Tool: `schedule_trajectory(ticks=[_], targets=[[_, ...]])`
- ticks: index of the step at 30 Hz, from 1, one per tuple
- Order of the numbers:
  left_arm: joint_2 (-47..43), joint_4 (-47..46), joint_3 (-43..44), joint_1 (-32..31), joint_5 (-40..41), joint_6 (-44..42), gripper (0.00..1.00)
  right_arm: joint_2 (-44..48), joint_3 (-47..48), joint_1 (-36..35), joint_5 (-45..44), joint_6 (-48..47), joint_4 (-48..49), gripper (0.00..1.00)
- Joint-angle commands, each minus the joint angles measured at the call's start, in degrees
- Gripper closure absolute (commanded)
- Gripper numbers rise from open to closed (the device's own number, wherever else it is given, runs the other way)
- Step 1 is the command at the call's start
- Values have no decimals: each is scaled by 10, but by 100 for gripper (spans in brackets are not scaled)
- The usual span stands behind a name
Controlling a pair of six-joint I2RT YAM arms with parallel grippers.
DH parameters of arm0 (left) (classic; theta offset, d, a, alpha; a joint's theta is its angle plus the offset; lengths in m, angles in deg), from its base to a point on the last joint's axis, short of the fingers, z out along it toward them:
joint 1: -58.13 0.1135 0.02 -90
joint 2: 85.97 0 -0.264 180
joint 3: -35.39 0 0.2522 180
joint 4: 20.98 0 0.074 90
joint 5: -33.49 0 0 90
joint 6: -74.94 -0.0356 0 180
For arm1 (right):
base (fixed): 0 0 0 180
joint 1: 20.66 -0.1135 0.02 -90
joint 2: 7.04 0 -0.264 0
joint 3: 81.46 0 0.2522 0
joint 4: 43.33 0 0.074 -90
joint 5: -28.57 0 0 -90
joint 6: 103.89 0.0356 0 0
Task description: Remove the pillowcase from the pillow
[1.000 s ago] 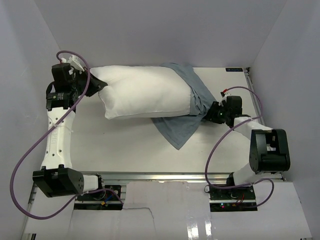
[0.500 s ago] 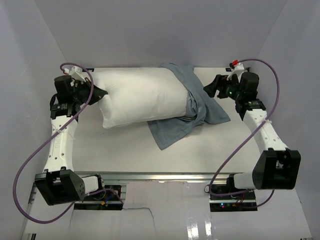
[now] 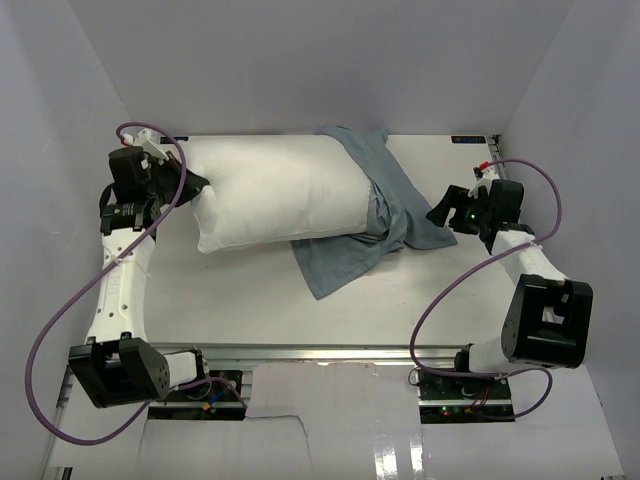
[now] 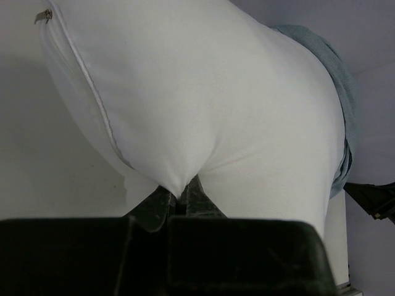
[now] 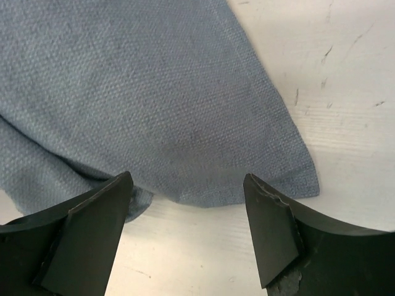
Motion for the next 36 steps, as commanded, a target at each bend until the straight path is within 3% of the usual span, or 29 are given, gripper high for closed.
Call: schedule_trajectory(ticks=[1,8,19,21,25,28,33,36], targets=[[-11,-32,39,2,27,3,100,25,-23,-5,5,-27,17,20],[9,-29,64,2,27,6,100,-40,-19,3,27,-54,19,23],[47,-31,97,2,2,26,100,-187,78,-2,25,-81,-24,28],[59,-31,110,2,0,31,100,-202,85,-3,12,-81,-28,39],[88,-19,150,2,5,37,100,-222,98,3,-40,-58,-39,92],[135,33,246,16,38,25,100,-222,96,35,-67,-38,-40,92],[211,81,418,60,3,40,100,-226,106,102,-77,6,-36,92],[247,106,465,68,10,41,100,-212,100,131,-99,30,-27,92]])
